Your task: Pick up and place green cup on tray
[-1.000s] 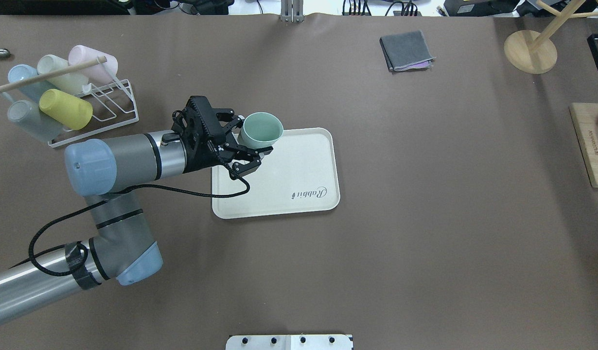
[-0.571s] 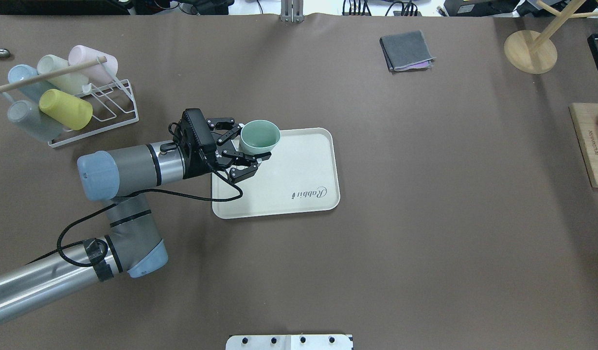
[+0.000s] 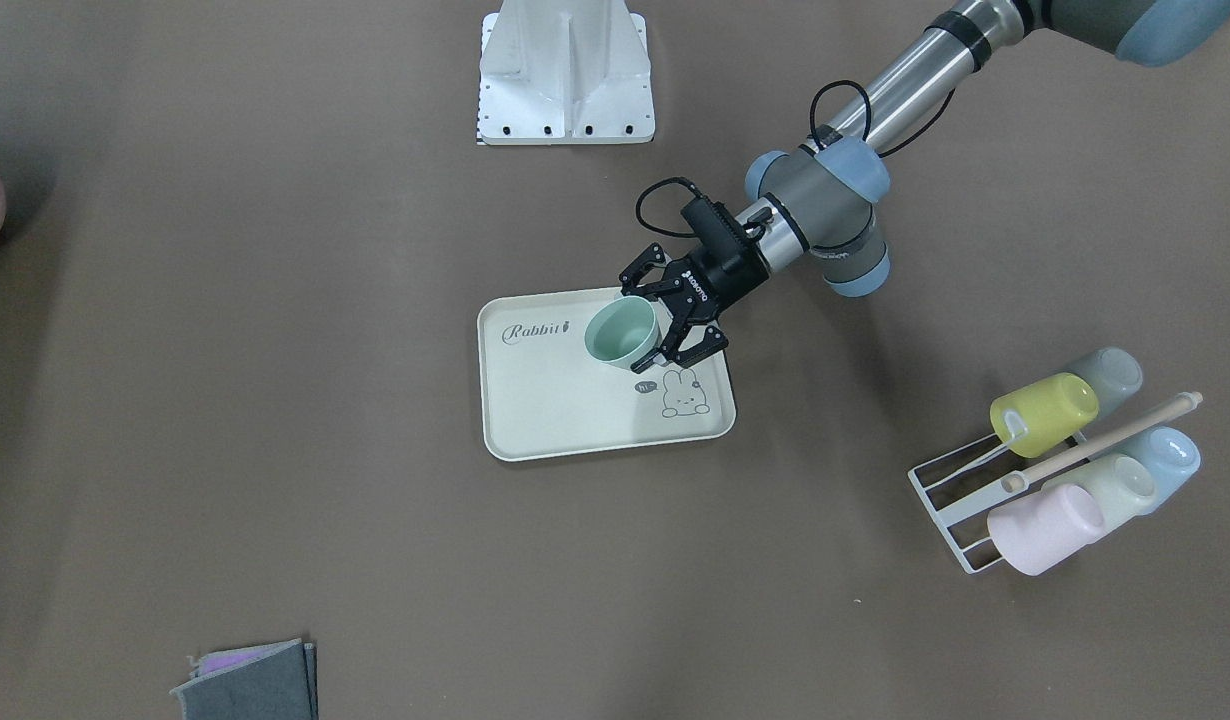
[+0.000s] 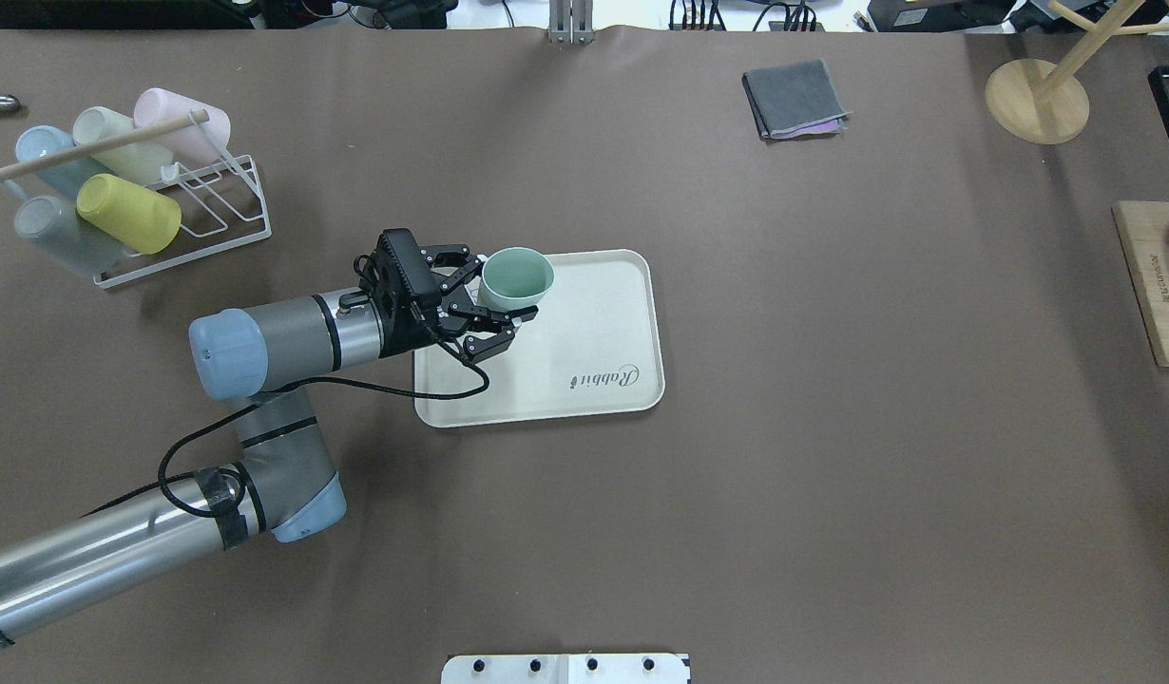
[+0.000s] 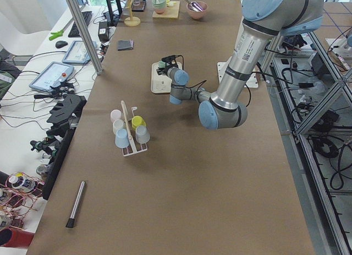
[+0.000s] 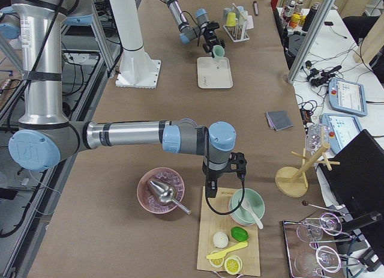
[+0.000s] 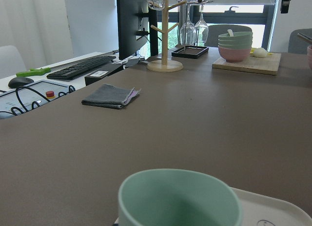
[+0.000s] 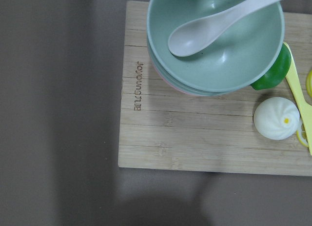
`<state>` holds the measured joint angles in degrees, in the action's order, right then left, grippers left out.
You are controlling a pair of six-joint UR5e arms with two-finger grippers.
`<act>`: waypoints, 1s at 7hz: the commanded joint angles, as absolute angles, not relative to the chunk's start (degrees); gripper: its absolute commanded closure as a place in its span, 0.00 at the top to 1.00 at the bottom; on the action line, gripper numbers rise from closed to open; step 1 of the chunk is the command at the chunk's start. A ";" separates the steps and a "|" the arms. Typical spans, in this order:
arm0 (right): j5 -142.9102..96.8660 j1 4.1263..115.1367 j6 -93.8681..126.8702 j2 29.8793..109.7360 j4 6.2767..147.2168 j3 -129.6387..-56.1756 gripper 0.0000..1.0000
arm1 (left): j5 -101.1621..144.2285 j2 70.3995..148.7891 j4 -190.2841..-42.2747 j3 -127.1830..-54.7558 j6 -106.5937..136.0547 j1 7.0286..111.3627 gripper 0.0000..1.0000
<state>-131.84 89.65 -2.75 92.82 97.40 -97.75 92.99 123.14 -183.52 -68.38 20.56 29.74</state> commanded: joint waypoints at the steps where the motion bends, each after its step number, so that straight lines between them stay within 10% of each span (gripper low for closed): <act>1: -131.92 89.65 -2.72 92.99 97.38 -97.73 1.00 | 94.99 124.80 -177.92 -67.85 21.01 28.92 0.34; 7: -132.10 89.65 -2.72 92.99 97.38 -97.82 1.00 | 100.20 128.32 -177.88 -64.51 17.23 28.65 0.34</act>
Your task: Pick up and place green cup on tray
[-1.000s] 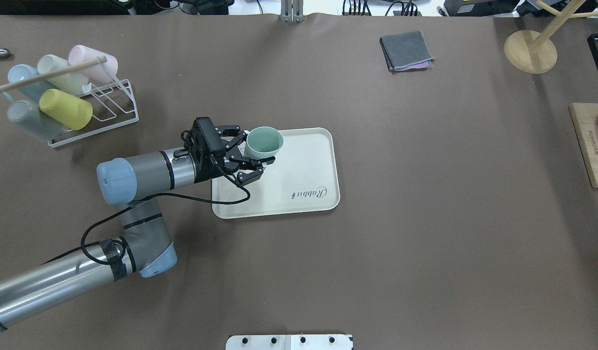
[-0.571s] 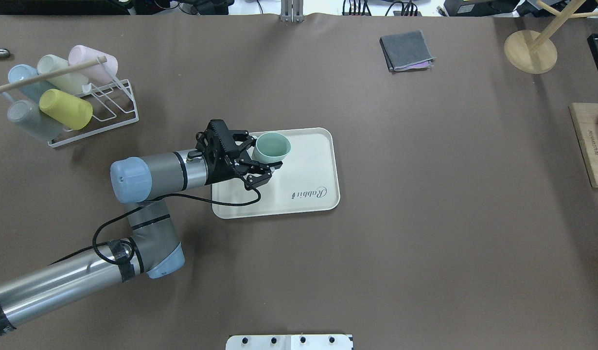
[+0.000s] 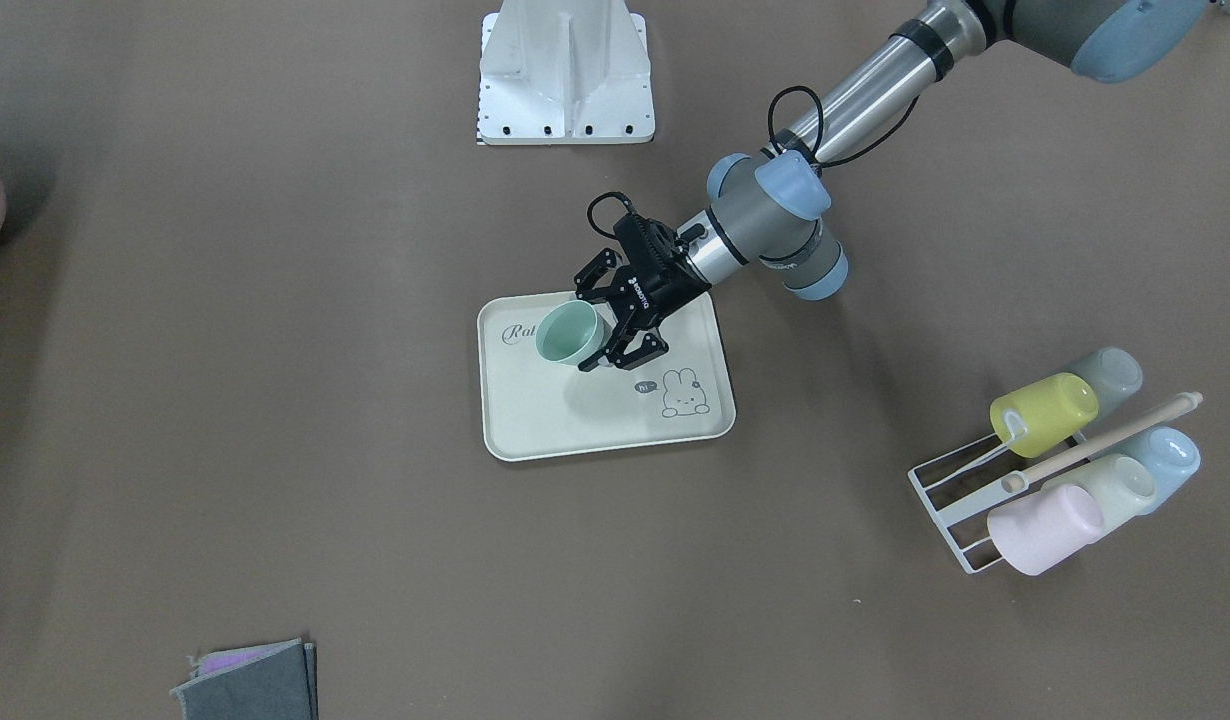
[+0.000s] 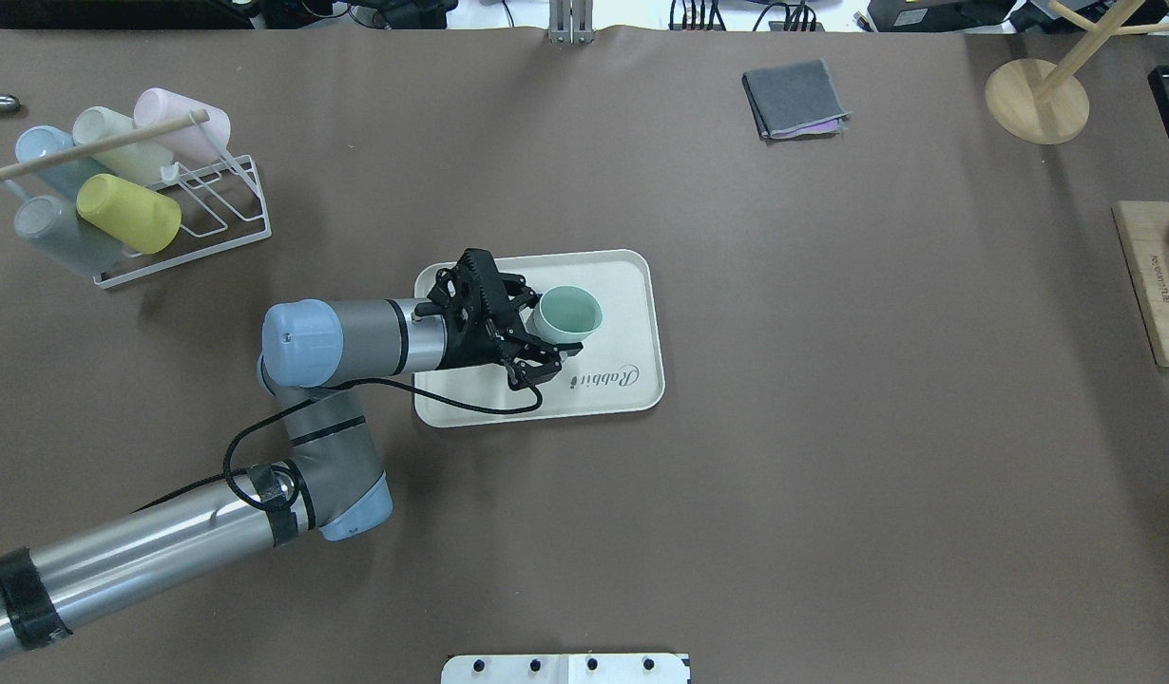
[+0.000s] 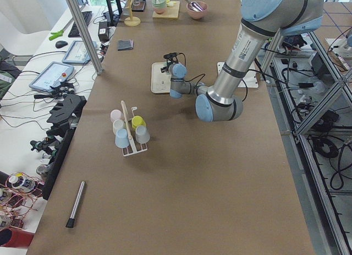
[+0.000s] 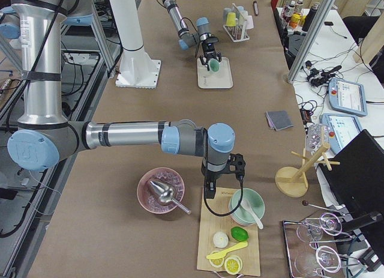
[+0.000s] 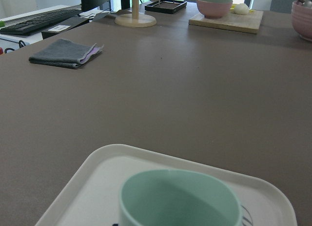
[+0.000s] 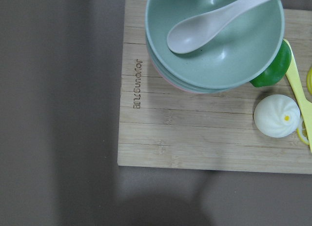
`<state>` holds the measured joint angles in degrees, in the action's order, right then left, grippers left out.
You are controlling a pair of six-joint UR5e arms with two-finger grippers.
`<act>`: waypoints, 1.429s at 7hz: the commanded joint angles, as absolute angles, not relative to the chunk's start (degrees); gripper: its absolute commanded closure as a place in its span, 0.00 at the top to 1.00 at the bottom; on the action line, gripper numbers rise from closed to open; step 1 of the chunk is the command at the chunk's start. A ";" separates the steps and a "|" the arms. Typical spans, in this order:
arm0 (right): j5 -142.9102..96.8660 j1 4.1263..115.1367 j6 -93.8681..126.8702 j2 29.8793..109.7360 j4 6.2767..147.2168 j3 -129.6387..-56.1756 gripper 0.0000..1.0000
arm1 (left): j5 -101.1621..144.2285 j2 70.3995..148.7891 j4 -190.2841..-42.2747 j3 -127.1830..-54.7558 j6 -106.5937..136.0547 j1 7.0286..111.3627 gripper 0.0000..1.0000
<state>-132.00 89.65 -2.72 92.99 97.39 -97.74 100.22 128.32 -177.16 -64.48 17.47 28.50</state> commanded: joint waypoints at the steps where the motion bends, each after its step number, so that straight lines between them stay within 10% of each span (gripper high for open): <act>1: -132.10 89.65 -2.72 92.99 97.38 -97.82 1.00 | 99.93 128.23 -179.72 -64.34 17.31 28.65 0.34; 10: -132.80 89.65 -2.72 92.99 97.47 -98.09 1.00 | 99.05 128.23 -193.26 -58.27 20.65 27.77 0.35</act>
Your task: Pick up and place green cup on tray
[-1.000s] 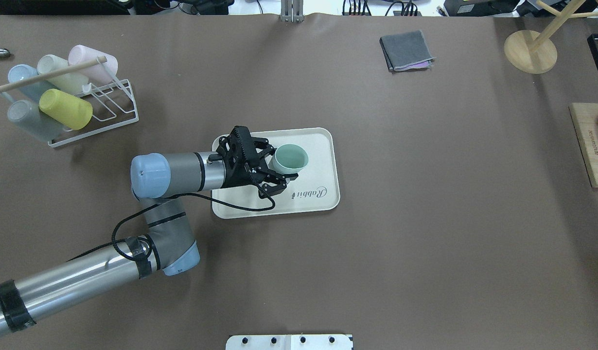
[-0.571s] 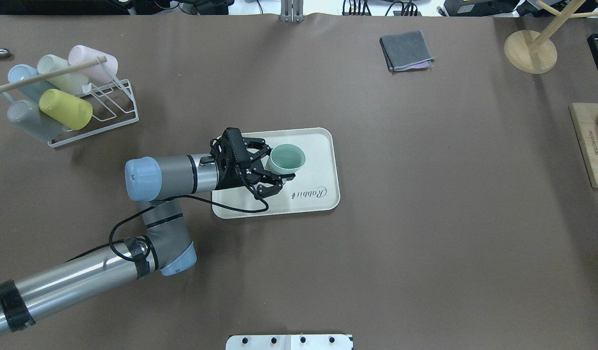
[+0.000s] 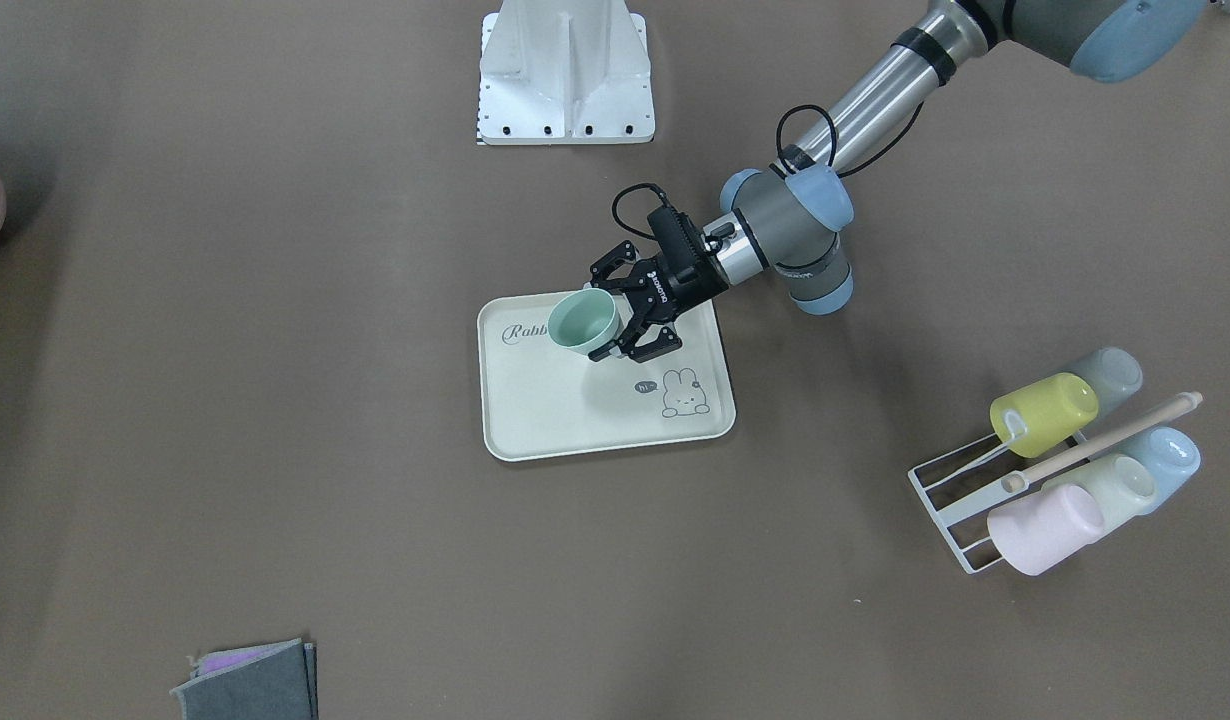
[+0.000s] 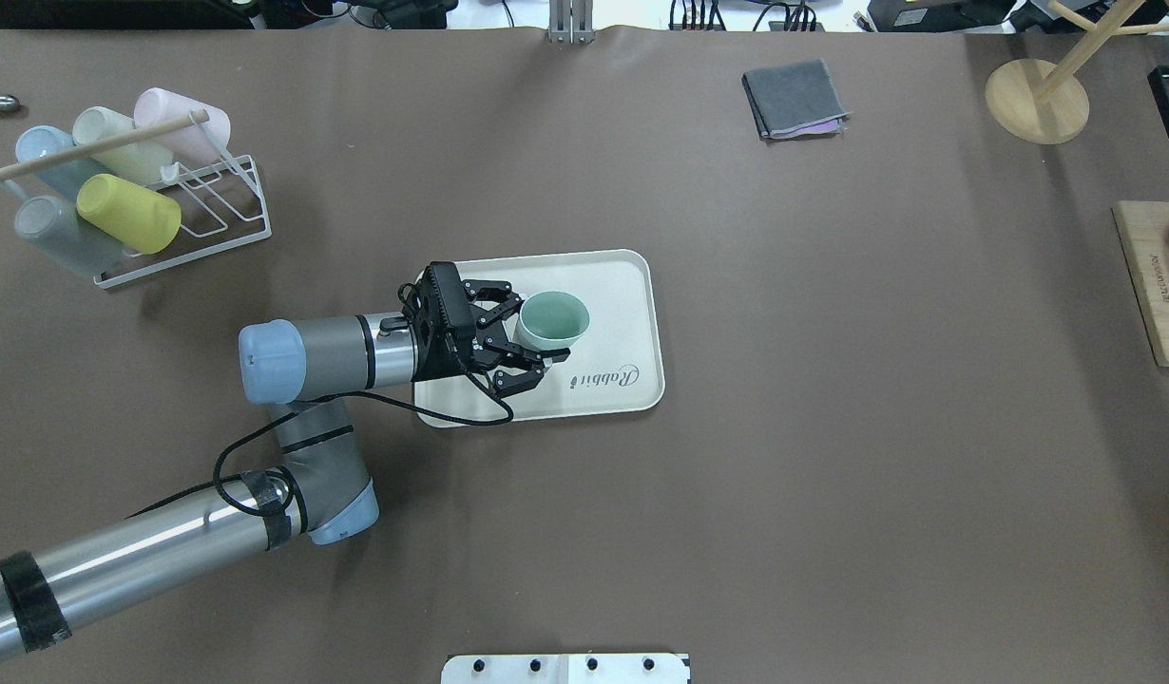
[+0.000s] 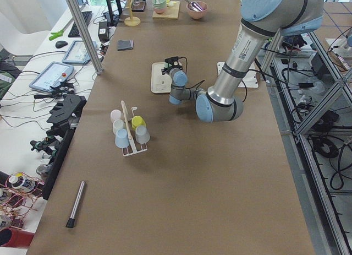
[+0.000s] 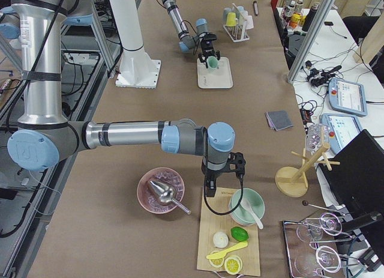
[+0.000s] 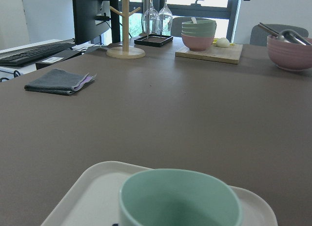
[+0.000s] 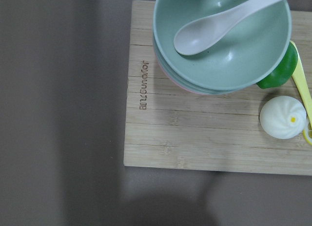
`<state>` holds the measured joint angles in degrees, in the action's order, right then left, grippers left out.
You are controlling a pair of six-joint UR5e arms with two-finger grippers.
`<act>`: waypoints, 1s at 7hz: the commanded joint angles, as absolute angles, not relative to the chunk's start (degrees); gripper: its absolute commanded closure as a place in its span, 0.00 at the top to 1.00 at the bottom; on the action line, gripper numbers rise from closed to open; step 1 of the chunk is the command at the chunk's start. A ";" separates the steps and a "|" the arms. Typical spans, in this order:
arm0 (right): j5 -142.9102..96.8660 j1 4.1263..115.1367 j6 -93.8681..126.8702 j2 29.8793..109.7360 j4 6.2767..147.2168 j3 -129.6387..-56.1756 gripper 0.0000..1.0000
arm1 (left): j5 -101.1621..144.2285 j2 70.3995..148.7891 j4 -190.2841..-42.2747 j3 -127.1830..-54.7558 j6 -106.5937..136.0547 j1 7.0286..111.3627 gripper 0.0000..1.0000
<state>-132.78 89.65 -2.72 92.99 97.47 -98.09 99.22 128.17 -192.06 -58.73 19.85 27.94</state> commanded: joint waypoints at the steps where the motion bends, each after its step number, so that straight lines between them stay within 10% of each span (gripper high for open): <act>1: -132.80 89.65 -2.72 92.99 97.47 -97.91 1.00 | 98.97 128.15 -193.53 -58.27 21.26 27.51 0.35; 7: -132.80 89.65 -2.72 92.99 97.47 -97.91 1.00 | 97.92 128.06 -192.57 -57.57 23.56 27.51 0.36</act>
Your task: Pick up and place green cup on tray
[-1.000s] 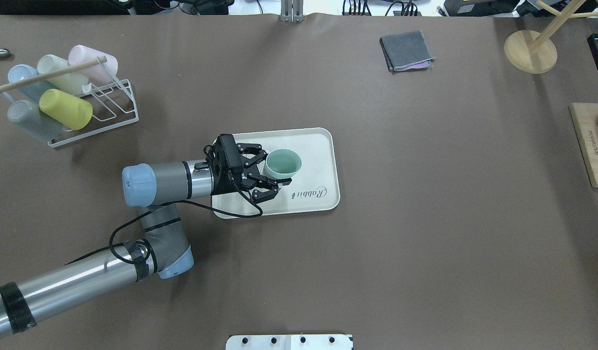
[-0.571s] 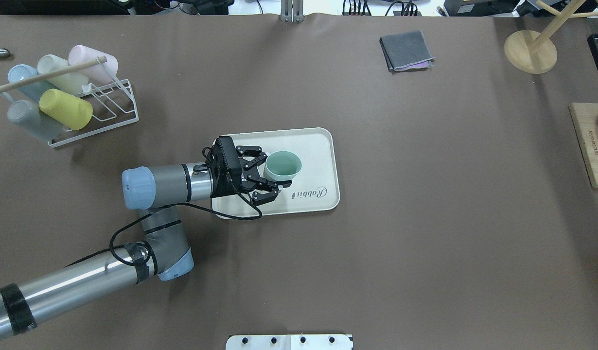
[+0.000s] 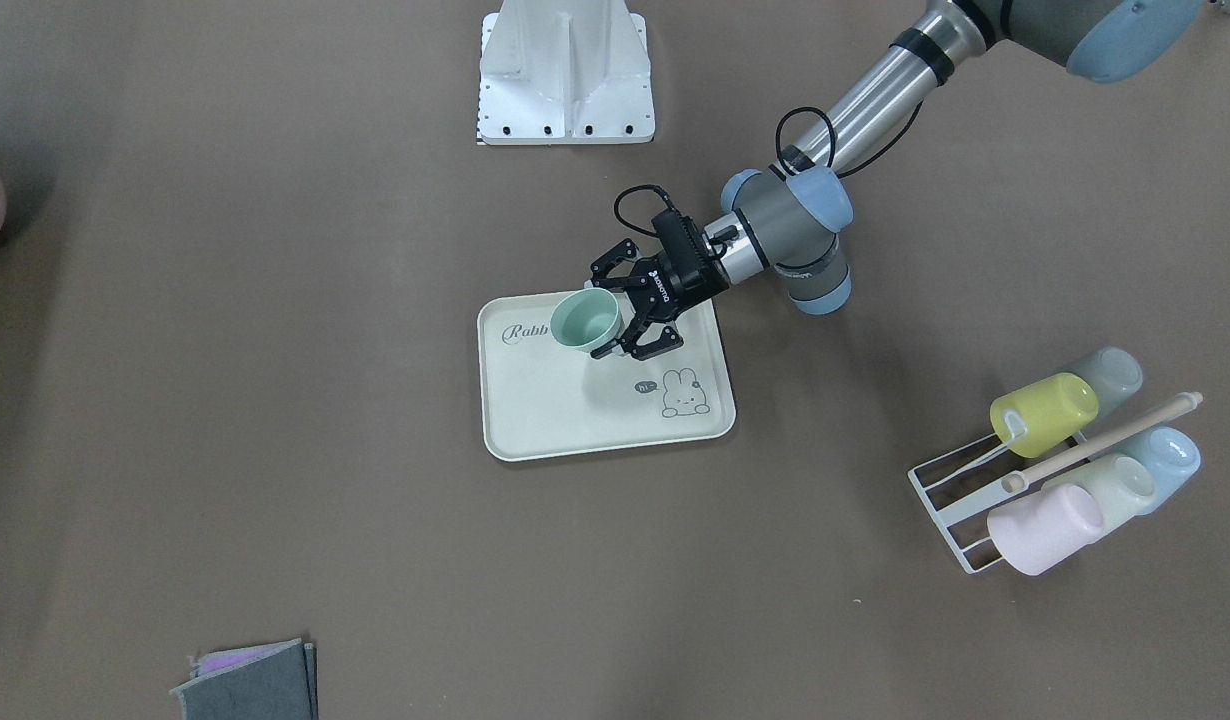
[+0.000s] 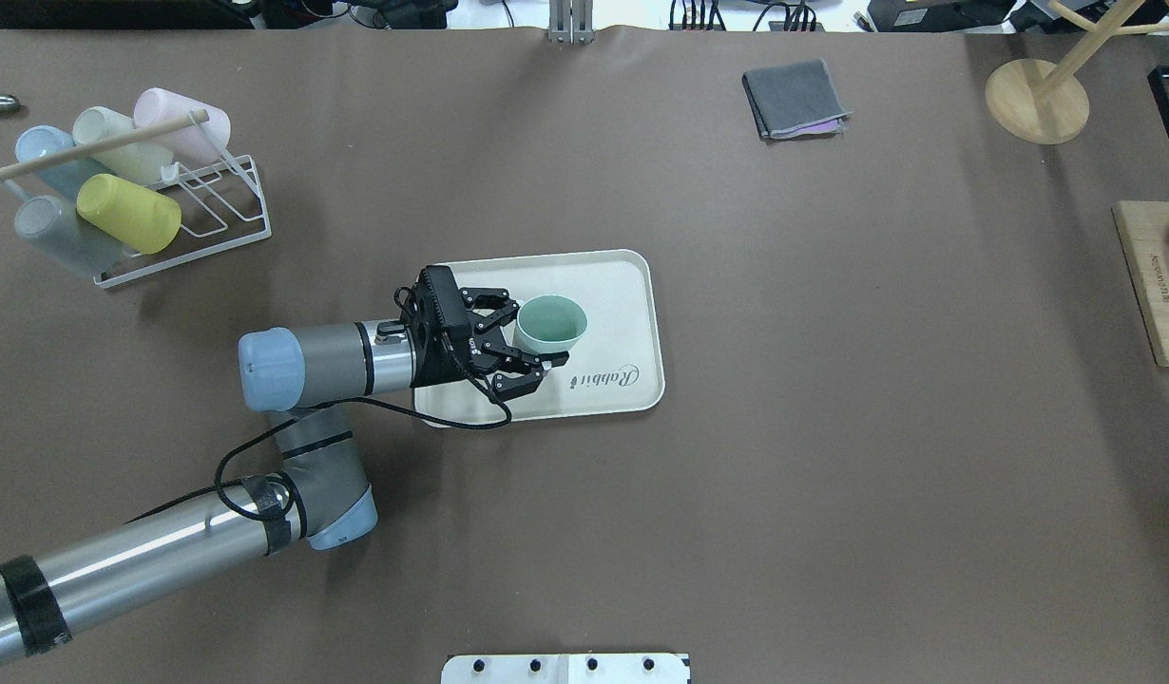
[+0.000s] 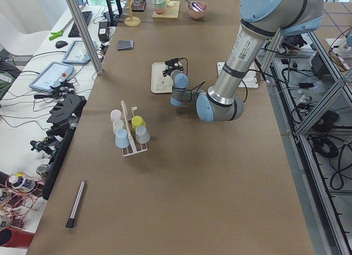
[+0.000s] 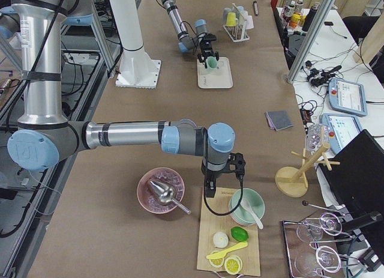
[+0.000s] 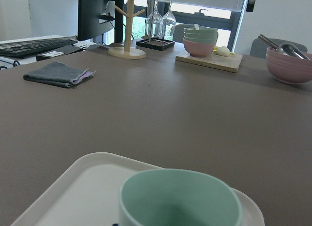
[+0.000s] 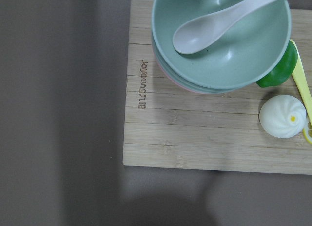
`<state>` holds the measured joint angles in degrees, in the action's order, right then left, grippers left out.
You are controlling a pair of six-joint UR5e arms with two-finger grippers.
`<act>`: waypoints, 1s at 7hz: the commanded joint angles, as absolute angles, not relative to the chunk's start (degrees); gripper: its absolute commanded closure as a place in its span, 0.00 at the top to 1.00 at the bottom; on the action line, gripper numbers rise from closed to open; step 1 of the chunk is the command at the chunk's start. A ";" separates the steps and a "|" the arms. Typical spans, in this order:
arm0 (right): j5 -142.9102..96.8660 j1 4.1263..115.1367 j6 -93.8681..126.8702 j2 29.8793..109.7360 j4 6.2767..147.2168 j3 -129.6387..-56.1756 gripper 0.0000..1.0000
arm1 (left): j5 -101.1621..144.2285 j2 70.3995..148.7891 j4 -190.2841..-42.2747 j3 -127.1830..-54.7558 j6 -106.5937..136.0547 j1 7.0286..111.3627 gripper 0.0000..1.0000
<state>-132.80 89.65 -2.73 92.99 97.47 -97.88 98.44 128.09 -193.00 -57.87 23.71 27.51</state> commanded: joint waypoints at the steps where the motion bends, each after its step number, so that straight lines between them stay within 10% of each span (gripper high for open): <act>1: -132.80 89.65 -2.72 92.99 97.47 -97.91 1.00 | 97.82 128.06 -191.70 -57.57 23.12 27.42 0.36; 3: -132.80 89.65 -2.72 92.99 97.47 -97.91 1.00 | 97.82 128.06 -190.90 -57.57 21.45 27.42 0.39; 4: -132.80 89.65 -2.72 92.99 97.47 -97.91 1.00 | 97.82 127.97 -190.90 -57.66 20.31 27.51 0.98; 7: -132.80 89.65 -2.72 92.99 97.47 -97.91 1.00 | 97.91 124.81 -192.82 -58.97 19.78 28.47 0.99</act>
<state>-132.80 89.65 -2.72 92.99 97.47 -97.91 97.88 126.10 -191.75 -58.44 19.88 27.93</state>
